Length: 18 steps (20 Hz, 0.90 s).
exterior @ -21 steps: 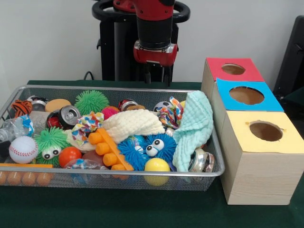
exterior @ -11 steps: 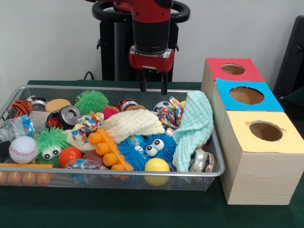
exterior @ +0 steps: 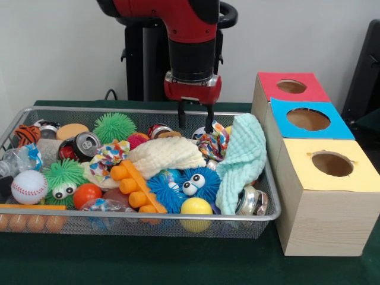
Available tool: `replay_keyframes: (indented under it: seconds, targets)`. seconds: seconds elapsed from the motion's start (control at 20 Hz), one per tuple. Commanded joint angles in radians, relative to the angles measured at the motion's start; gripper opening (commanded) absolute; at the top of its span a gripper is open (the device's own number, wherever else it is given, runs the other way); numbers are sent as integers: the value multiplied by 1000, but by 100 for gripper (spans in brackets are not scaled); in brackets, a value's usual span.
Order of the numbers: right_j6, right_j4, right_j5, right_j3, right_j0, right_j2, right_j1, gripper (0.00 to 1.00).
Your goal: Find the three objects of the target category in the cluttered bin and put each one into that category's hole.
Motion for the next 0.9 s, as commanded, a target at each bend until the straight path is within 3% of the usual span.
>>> replay_keyframes:
  seconds: [0.05, 0.9]
  targets:
    - [65, -4, -35, -105, 34, 57, 59, 100]
    - [89, -3, -96, -101, 65, 38, 93, 100]
